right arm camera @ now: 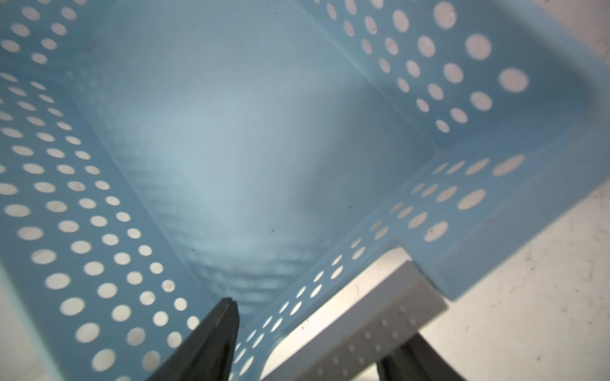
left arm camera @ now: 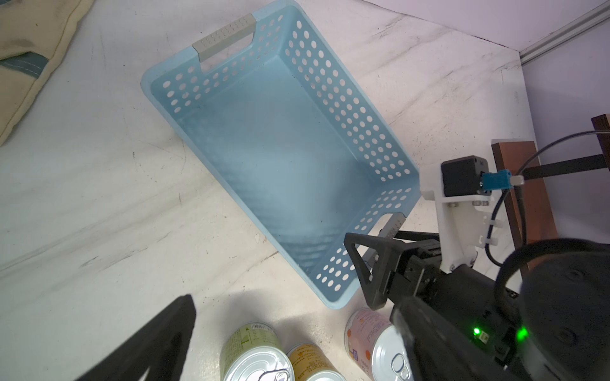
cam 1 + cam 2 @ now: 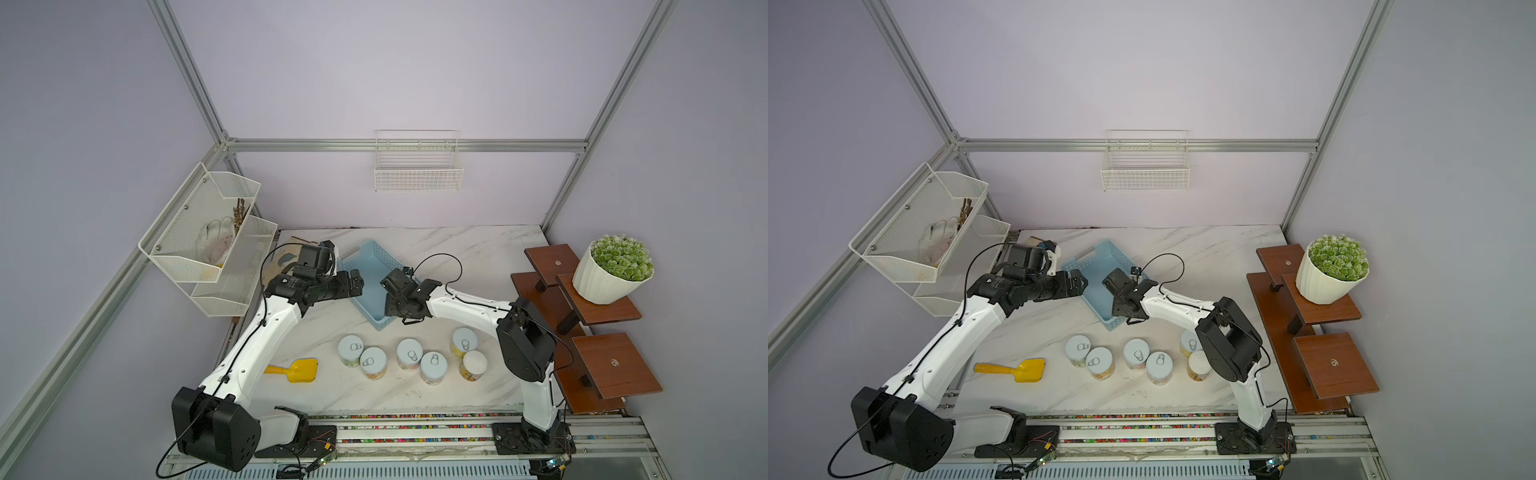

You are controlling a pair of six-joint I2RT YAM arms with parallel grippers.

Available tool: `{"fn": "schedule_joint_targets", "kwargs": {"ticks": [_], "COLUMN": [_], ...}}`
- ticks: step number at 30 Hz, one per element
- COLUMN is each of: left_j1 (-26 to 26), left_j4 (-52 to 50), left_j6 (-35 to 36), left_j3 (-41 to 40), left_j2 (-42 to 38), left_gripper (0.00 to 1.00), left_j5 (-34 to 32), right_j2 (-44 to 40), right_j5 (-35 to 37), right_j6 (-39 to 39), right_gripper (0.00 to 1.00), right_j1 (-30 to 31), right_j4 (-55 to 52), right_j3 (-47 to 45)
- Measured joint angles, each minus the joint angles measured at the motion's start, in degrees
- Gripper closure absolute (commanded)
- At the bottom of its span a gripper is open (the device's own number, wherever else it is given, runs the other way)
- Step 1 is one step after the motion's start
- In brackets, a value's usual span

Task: Put the canned food in the basket
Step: Adjust the basket at the center of the board.

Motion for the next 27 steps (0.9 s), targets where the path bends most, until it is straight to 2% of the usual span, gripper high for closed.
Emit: {"fn": "schedule_joint_targets", "kwargs": {"ticks": [5, 10, 19, 23, 27], "left_j1": [0.0, 0.0, 0.7, 1.0, 1.0], "left_j4": [-0.1, -0.1, -1.7, -2.1, -1.2], "left_j6": [0.0, 0.0, -1.6, -2.3, -3.0], "left_j3": [0.0, 0.0, 0.1, 0.1, -1.2], "left_j2": [0.2, 1.8, 8.4, 12.2, 12.9], "left_gripper": [0.0, 0.0, 0.0, 0.0, 0.0], "left_j5": [-0.1, -0.6, -7.4, -7.4, -4.9], "right_j2": [0.1, -0.4, -4.6, -6.6, -8.9], "right_j5": [2.2, 2.5, 2.4, 2.1, 1.0], "right_j6": [-1.2, -3.3, -8.3, -9.7, -11.2], "right_gripper": [0.53, 0.55, 0.52, 0.52, 0.39], "right_j1": [-1.3, -5.2, -13.3, -15.2, -16.5], "right_j4": [-3.2, -4.6, -5.6, -5.6, -5.0], "right_j3": [0.7, -0.3, -5.2, -7.6, -10.7]}}
